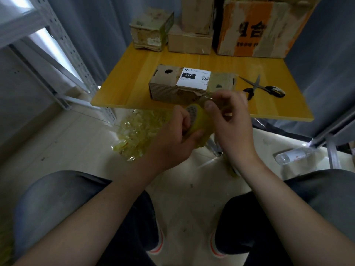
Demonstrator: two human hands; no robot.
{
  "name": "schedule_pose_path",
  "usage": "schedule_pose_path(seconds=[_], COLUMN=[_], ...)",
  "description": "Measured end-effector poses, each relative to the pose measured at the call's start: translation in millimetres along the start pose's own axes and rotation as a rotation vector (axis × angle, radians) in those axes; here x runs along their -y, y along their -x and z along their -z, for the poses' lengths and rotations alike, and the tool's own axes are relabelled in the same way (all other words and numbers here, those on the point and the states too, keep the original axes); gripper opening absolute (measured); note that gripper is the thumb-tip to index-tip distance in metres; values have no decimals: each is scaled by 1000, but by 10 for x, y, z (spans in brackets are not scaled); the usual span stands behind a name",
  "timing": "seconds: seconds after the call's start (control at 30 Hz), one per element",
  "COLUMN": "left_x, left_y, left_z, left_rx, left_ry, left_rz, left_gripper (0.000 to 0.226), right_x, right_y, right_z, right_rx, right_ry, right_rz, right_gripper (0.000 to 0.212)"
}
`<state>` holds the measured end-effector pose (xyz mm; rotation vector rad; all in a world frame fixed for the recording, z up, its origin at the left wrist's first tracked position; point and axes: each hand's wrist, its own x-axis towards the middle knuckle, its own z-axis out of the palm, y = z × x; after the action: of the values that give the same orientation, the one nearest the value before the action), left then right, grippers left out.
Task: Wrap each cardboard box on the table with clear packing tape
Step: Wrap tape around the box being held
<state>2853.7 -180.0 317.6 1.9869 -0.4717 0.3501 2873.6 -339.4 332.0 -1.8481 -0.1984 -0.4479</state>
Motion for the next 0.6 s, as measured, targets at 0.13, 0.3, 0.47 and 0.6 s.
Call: schedule_pose_path(seconds=[0.13,0.3,0.47,0.6], left_x=[-16,-192,-192,-173], left_y=[-56,-96,-160,-165], left_z=[74,74,55,66], left_rx=[31,9,-161,-171], left_ry=[227,452,450,471], left_rz=[63,305,541,549], left_gripper=[35,28,14,18], right_x=[15,42,-13,10], right_y=[-61,31,75,68], right_z=[76,23,-41,-54], right_rx=[242,287,370,391], right_ry=[-214,-289,-232,-258], right_rz=[-466,-291,-177,-178], right_gripper=[39,21,12,17])
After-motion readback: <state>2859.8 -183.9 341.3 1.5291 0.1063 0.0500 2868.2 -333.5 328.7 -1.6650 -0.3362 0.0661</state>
